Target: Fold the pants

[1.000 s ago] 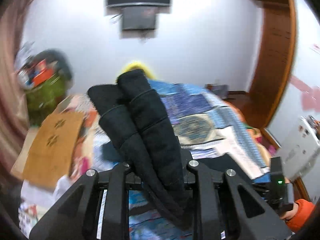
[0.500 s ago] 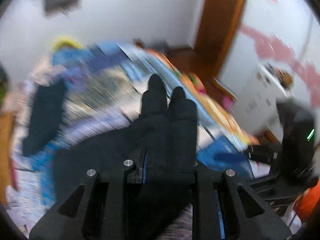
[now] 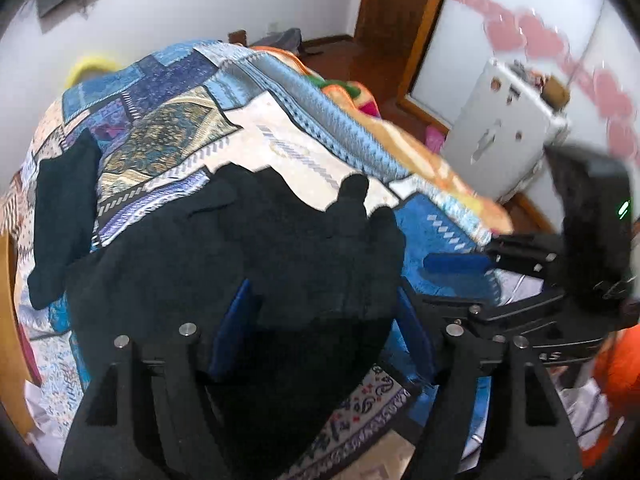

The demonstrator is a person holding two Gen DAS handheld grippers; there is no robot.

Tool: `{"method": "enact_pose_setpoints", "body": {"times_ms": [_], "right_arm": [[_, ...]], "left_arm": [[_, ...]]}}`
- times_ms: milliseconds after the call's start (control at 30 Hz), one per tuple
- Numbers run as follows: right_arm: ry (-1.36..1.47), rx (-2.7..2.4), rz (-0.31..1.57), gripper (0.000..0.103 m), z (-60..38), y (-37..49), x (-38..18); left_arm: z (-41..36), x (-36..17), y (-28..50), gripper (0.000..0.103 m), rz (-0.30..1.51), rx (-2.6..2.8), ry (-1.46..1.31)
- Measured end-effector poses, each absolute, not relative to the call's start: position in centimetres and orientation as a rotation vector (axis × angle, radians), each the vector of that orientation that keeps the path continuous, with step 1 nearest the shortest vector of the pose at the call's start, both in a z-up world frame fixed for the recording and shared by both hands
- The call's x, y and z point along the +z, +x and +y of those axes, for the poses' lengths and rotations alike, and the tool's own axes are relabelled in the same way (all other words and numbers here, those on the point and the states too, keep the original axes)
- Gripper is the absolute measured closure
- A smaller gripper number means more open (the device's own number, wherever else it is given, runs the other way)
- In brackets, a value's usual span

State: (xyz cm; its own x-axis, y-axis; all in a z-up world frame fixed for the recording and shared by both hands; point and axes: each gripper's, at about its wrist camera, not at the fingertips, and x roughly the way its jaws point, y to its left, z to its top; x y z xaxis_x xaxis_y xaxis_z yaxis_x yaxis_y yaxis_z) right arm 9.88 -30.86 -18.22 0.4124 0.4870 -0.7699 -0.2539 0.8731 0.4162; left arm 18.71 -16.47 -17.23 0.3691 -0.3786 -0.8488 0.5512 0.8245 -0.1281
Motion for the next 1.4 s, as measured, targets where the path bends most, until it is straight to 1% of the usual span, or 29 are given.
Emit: {"method": "enact_pose_setpoints", "body": {"times_ms": [67, 100, 133, 167, 233, 333, 400, 567, 733, 800, 867, 1133, 1400], "right_arm": [[0.242, 0.474, 1.037, 0.058, -30.8, 9.6, -17.9], [0.234, 0.477, 1.031, 0.058, -30.7, 9.5, -17.7], [0.228, 0.48, 1.029, 0.058, -30.6, 9.5, -17.7], [0.222, 0.484, 1.032, 0.058, -30.4, 9.5, -17.7], [0.216, 0.5, 1.038, 0.057, -29.9, 9.6, -17.8], [0.209, 0.519, 1.054, 0.057, -29.1, 9.8, -18.2], [0.208, 0.528, 1.071, 0.057, -28.4, 10.0, -18.6], [0.21, 0.553, 1.101, 0.057, -27.3, 10.6, -19.1], [0.202, 0.547, 1.108, 0.057, -26.9, 11.5, -19.4], [0.198, 0.539, 1.106, 0.057, -27.0, 12.1, -19.3], [0.189, 0.532, 1.103, 0.057, -27.2, 12.5, -19.2], [0.168, 0.426, 1.056, 0.057, -29.2, 14.3, -19.0], [0.129, 0.335, 1.005, 0.057, -31.5, 14.2, -18.1]], "left_arm": [[-14.6, -15.7, 19.1, 0.031, 1.02, -0.604, 0.114], [-13.8, -14.9, 19.3, 0.029, 1.006, -0.594, 0.082], [-12.4, -14.0, 19.7, 0.025, 0.985, -0.58, 0.042], [-11.6, -13.4, 20.0, 0.023, 0.968, -0.575, 0.015], [-9.2, -12.0, 20.9, 0.016, 0.916, -0.532, -0.04], [-6.4, -11.4, 23.2, 0.009, 0.86, -0.418, -0.03], [-4.7, -12.5, 25.7, 0.009, 0.871, -0.307, 0.021], [-1.8, -18.5, 32.2, 0.009, 1.029, -0.167, 0.083], [-0.7, -24.7, 34.8, 0.009, 1.158, -0.064, 0.22], [0.0, -26.4, 34.5, 0.009, 1.199, -0.093, 0.189], [1.0, -26.7, 33.9, 0.009, 1.208, -0.102, 0.144], [2.6, -25.8, 28.7, 0.008, 1.202, -0.093, 0.23], [3.5, -24.7, 21.0, 0.009, 1.21, -0.118, 0.171]]}}
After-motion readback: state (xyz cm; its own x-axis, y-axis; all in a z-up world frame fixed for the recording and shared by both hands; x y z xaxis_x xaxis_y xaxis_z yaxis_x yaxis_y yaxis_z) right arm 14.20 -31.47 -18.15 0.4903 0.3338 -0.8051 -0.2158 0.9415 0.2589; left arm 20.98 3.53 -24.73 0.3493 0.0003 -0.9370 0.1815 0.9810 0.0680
